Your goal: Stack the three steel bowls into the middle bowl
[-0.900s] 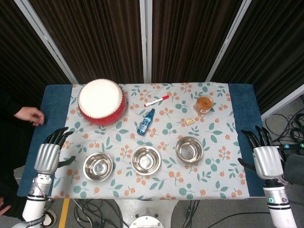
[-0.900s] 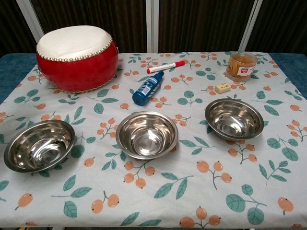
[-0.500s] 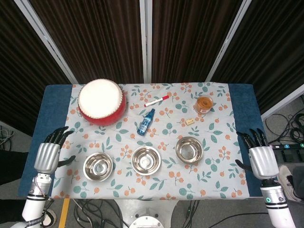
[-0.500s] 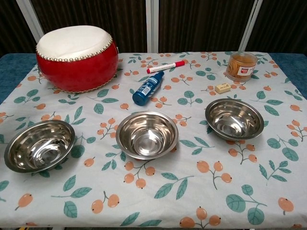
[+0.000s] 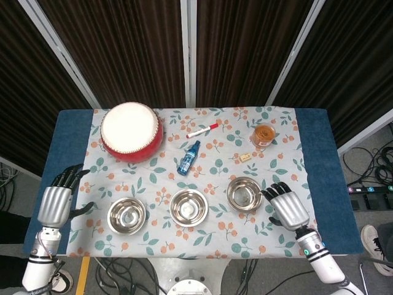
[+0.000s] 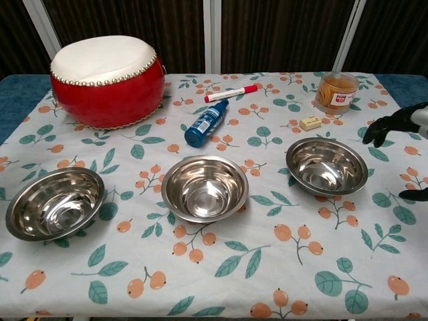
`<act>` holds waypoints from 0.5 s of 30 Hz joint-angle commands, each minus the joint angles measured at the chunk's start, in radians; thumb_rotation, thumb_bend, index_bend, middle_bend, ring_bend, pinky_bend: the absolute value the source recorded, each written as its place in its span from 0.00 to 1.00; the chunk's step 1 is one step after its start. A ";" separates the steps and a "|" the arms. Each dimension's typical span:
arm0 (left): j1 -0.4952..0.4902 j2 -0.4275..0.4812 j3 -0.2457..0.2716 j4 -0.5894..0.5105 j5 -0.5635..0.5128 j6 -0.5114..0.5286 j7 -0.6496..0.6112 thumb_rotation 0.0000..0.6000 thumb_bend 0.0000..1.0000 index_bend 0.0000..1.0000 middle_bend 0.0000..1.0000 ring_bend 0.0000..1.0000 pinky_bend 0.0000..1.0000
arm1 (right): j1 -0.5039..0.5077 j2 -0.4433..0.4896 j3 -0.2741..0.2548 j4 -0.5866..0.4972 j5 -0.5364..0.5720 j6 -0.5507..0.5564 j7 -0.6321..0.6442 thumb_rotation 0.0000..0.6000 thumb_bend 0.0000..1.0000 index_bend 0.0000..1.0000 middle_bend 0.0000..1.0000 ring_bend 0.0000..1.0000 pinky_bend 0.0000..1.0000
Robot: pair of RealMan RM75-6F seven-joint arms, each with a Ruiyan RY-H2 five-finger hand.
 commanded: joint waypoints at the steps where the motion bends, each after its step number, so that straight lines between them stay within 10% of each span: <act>1: 0.004 0.007 -0.002 -0.002 -0.001 0.005 -0.006 1.00 0.13 0.26 0.24 0.16 0.26 | 0.026 -0.033 0.000 0.028 0.019 -0.036 -0.019 1.00 0.06 0.30 0.32 0.21 0.20; 15: 0.003 0.007 0.000 0.030 -0.010 -0.013 -0.031 1.00 0.16 0.26 0.24 0.16 0.26 | 0.109 -0.132 0.010 0.122 0.066 -0.132 -0.052 1.00 0.10 0.32 0.34 0.23 0.22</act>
